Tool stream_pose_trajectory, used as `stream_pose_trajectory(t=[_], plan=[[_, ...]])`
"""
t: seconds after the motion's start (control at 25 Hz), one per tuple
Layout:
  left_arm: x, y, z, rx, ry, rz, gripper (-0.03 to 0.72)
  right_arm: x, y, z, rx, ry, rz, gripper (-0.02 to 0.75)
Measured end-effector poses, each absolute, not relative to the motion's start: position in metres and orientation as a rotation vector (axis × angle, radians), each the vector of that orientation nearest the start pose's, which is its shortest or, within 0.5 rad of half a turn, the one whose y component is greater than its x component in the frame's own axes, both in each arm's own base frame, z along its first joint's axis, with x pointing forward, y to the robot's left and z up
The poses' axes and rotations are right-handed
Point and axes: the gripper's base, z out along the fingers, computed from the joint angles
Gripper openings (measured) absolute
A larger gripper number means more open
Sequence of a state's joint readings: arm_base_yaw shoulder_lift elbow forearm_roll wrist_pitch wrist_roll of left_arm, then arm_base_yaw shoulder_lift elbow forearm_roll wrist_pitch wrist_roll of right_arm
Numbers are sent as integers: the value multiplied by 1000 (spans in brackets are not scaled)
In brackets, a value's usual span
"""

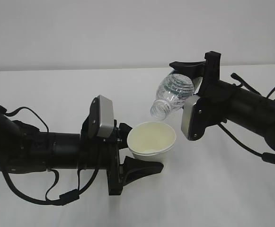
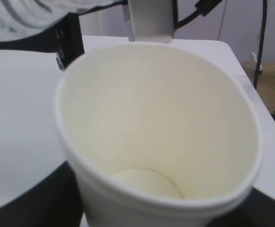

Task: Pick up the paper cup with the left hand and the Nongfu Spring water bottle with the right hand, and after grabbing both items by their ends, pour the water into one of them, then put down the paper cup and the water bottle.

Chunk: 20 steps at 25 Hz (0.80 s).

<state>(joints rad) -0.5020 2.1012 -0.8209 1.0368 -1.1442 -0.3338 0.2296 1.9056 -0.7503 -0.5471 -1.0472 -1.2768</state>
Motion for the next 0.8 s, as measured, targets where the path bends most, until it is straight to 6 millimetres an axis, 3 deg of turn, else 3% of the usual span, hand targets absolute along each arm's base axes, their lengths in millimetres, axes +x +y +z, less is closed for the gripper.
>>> stream_pose_trajectory(t=[0.8], plan=[[266,-227,103,1250,1440,-1010,480,332,120,160,-1536,715,-660,483]])
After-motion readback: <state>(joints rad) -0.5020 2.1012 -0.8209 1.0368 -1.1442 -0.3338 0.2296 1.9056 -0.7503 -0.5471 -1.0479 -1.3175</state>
